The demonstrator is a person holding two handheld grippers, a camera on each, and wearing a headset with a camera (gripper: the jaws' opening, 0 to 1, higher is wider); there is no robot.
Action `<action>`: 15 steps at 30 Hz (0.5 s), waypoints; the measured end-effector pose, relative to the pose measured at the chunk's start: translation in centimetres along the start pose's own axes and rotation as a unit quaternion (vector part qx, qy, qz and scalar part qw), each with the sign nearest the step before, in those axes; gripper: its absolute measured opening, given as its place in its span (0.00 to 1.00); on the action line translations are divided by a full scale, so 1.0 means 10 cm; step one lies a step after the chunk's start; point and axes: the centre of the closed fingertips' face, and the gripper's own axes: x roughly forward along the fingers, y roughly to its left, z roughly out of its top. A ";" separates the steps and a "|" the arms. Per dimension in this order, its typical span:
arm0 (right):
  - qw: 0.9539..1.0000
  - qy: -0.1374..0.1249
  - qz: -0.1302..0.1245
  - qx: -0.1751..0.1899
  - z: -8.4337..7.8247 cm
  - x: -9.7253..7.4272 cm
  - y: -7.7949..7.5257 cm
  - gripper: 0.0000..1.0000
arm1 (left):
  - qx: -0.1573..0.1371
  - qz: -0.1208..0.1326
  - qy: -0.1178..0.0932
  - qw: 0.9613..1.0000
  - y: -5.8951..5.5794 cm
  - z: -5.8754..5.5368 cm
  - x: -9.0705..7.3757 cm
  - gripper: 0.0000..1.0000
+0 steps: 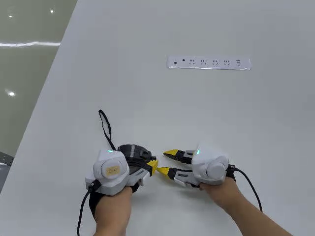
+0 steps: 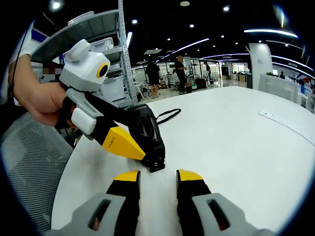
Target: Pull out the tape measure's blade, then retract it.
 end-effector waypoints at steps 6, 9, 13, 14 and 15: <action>1.000 -0.002 -0.019 0.006 -0.01 -0.12 -0.01 0.29 | 0.024 -0.010 -0.006 1.000 0.00 0.02 -0.04 0.71; 1.000 -0.005 -0.026 0.011 -0.01 -0.19 -0.02 0.29 | 0.035 -0.020 -0.010 0.999 -0.03 0.04 -0.07 0.72; 0.999 -0.008 -0.038 0.019 -0.04 -0.29 -0.02 0.29 | 0.045 -0.031 -0.015 0.998 -0.03 0.04 -0.10 0.72; 0.999 -0.007 -0.039 0.020 -0.04 -0.31 -0.02 0.29 | 0.047 -0.034 -0.017 0.998 -0.04 0.04 -0.11 0.73; 0.999 -0.008 -0.042 0.022 -0.05 -0.34 -0.01 0.29 | 0.050 -0.039 -0.019 0.998 -0.04 0.05 -0.12 0.73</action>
